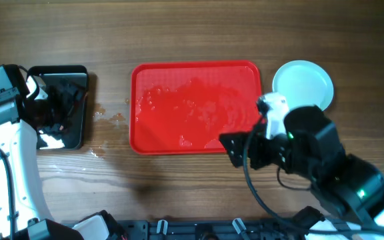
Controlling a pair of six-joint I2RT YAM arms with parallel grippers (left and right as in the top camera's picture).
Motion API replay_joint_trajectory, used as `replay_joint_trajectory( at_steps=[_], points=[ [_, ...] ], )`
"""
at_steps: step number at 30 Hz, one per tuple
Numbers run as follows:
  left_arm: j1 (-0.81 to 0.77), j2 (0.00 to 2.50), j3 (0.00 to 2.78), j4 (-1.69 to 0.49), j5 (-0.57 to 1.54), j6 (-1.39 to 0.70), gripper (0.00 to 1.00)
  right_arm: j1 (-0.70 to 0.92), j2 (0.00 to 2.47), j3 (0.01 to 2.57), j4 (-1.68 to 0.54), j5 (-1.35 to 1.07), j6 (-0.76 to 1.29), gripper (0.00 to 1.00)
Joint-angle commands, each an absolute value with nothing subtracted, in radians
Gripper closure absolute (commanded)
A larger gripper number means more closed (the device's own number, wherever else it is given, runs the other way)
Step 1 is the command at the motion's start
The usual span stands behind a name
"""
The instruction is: Clean dirty plates on tray and stack at the side
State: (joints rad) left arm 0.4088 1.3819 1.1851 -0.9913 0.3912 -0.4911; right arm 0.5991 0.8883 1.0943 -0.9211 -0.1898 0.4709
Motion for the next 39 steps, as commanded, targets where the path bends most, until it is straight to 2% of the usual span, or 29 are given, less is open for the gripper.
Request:
replay_joint_trajectory(
  at_steps=[1,8,22,30,39],
  points=[
    [0.414,1.376,1.197,-0.991,0.403,-0.486,0.0,0.546,0.819,1.007,-0.936,-0.206,0.543,0.0],
    [0.414,1.376,1.197,-0.991,0.403,-0.486,0.0,0.412,0.65,0.829,-0.761,-0.21,0.526,0.0],
    [0.414,1.376,1.197,-0.991,0.403,-0.486,0.0,0.28,0.257,0.273,-0.099,-0.221,0.514,0.0],
    [0.414,1.376,1.197,-0.991,0.403,-0.486,0.0,0.242,0.142,0.099,0.066,-0.165,0.527,0.0],
    [0.414,1.376,1.197,-0.991,0.403,-0.486,0.0,0.175,0.028,0.036,0.07,-0.086,0.531,0.0]
  ],
)
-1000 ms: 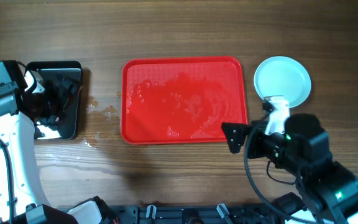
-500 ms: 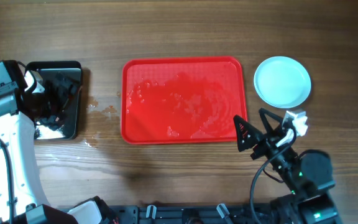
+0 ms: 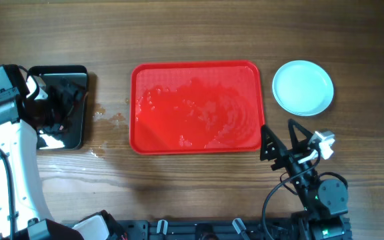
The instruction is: Clean dirty plates on tray and stack at the side
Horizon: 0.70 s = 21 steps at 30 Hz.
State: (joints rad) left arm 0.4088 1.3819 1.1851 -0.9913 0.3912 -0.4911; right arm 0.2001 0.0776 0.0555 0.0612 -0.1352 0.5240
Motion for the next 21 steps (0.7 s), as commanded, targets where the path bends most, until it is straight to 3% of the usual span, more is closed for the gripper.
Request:
replay_joint_trajectory(
  at_steps=[1,11,21],
  points=[
    [0.414,1.376,1.197,-0.991,0.403,-0.486,0.0,0.166,0.015,0.03,0.071,-0.084,0.53,0.0],
    [0.414,1.376,1.197,-0.991,0.403,-0.486,0.0,0.066,0.003,0.005,0.093,-0.069,0.509,0.0],
    [0.414,1.376,1.197,-0.991,0.403,-0.486,0.0,0.005,0.002,0.005,0.0,-0.059,0.231,0.01]
  ],
)
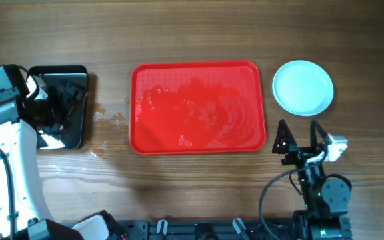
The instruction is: Clean dirty plates on tray and stack at the side
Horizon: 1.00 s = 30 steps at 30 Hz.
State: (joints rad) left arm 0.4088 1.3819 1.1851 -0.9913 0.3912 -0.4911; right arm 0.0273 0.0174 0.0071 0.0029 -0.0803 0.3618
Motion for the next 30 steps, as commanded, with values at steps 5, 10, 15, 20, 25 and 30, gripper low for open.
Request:
replay_joint_trajectory(
  at_steps=[5,10,15,20,25,30],
  points=[
    [0.414,1.376,1.197,-0.991,0.403,-0.486,0.0,-0.039,0.002,0.005,0.0,-0.058,0.126,0.0],
    [0.414,1.376,1.197,-0.991,0.403,-0.486,0.0,-0.071,0.002,0.005,0.0,-0.055,0.036,0.0],
    [0.414,1.376,1.197,-0.991,0.403,-0.486,0.0,-0.073,0.002,0.005,-0.001,-0.055,0.025,0.0],
    [0.414,1.376,1.197,-0.991,0.403,-0.486,0.0,-0.073,0.002,0.005,0.001,-0.056,0.026,0.0],
    [0.414,1.376,1.197,-0.991,0.403,-0.486,0.0,-0.073,0.002,0.005,0.001,-0.055,0.026,0.0],
    [0.414,1.376,1.197,-0.991,0.403,-0.486,0.0,-0.085,0.004,0.005,0.001,-0.056,0.026,0.0]
  ],
)
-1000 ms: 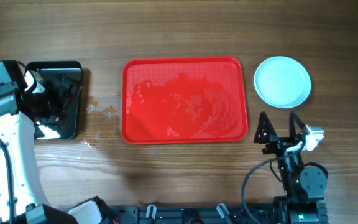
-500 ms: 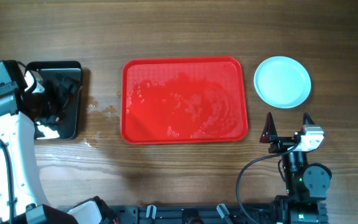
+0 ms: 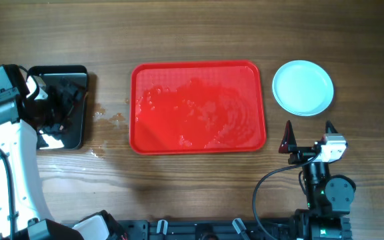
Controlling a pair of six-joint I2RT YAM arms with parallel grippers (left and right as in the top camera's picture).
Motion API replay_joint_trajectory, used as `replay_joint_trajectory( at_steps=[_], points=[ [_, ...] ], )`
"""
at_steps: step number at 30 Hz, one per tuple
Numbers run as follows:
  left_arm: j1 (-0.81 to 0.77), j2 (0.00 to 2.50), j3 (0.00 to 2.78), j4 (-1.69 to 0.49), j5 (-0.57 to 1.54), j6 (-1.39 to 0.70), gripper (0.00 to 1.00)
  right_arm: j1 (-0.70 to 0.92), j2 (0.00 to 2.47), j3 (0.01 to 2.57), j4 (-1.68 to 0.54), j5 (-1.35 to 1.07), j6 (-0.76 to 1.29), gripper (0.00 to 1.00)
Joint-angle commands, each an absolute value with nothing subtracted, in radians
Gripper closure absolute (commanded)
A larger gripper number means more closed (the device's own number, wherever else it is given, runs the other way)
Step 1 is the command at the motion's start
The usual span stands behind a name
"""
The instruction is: Clean dirty plates on tray and stack at the side
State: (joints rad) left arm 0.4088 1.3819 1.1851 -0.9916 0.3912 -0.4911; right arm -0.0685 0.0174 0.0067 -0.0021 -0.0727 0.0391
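Observation:
The red tray (image 3: 199, 80) lies in the middle of the table, its floor wet with streaks and droplets and no plate on it. One pale blue plate (image 3: 303, 87) rests on the wood just right of the tray. My right gripper (image 3: 307, 133) stands open and holds nothing, below the plate and off the tray's front right corner. My left gripper (image 3: 60, 107) hangs over the black tub (image 3: 79, 73) at the far left. Its fingers merge with the dark tub, so their state is hidden.
Water spots (image 3: 109, 119) mark the wood between the black tub and the tray. The left arm's white link (image 3: 15, 167) runs down the left edge. A black rail (image 3: 199, 230) lines the table's front edge.
My right arm has drawn back a little further toward the front edge and to the right, its gripper still open. The left arm, tray and plate have not moved.
My right arm first reached over the tray's right edge, beside the plate lying right of the tray. Then it stood folded back at the tray's front right corner, open. It has since sat further right and nearer the front edge. The left arm stayed over the tub.

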Motion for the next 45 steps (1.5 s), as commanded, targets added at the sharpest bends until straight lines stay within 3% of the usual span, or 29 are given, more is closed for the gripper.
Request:
replay_joint_trajectory(
  at_steps=[1,30,45],
  points=[
    [0.414,1.376,1.197,-0.991,0.403,-0.486,0.0,-0.087,0.004,0.005,0.001,-0.055,0.026,0.0],
    [0.414,1.377,1.197,-0.992,0.4,-0.485,0.0,-0.087,0.004,0.005,0.001,-0.055,0.026,0.0],
    [0.377,1.283,1.151,-1.056,0.169,-0.475,0.0,-0.087,0.004,0.005,0.001,-0.055,0.026,0.0]
  ],
)
